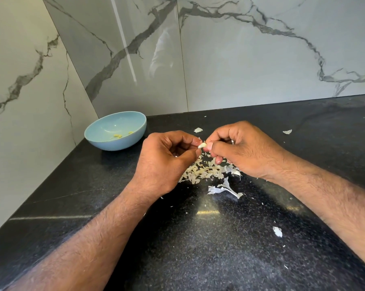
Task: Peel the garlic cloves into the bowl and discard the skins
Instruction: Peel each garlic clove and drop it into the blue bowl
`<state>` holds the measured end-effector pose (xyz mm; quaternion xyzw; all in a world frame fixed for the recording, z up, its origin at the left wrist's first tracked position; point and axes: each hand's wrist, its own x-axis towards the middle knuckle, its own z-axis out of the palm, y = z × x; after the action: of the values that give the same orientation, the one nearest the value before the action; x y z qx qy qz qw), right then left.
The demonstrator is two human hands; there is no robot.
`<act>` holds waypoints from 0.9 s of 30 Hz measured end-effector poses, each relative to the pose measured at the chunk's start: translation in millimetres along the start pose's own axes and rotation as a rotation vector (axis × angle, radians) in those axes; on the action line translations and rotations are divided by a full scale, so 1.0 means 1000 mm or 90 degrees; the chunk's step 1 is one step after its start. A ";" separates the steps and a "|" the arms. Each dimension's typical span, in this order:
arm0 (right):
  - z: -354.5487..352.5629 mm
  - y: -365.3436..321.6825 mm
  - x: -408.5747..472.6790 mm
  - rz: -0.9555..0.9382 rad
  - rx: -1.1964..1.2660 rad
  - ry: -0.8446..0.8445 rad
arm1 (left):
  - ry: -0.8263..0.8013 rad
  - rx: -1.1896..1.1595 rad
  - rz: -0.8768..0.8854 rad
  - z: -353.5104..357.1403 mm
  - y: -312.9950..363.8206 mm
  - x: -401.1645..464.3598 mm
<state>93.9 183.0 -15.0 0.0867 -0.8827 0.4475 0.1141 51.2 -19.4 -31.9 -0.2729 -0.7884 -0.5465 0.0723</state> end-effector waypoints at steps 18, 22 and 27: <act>0.000 0.003 0.003 -0.009 0.131 -0.007 | -0.095 -0.233 -0.197 0.001 -0.003 0.000; -0.001 0.004 0.003 -0.011 0.126 0.001 | -0.107 -0.233 -0.215 0.001 -0.001 0.000; -0.003 0.007 0.005 0.006 0.089 0.028 | -0.090 -0.183 -0.194 0.003 -0.001 -0.001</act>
<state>87.6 189.2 -17.8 0.0804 -0.8471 0.5102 0.1248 51.8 -17.5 -34.3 -0.1953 -0.7379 -0.6373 -0.1061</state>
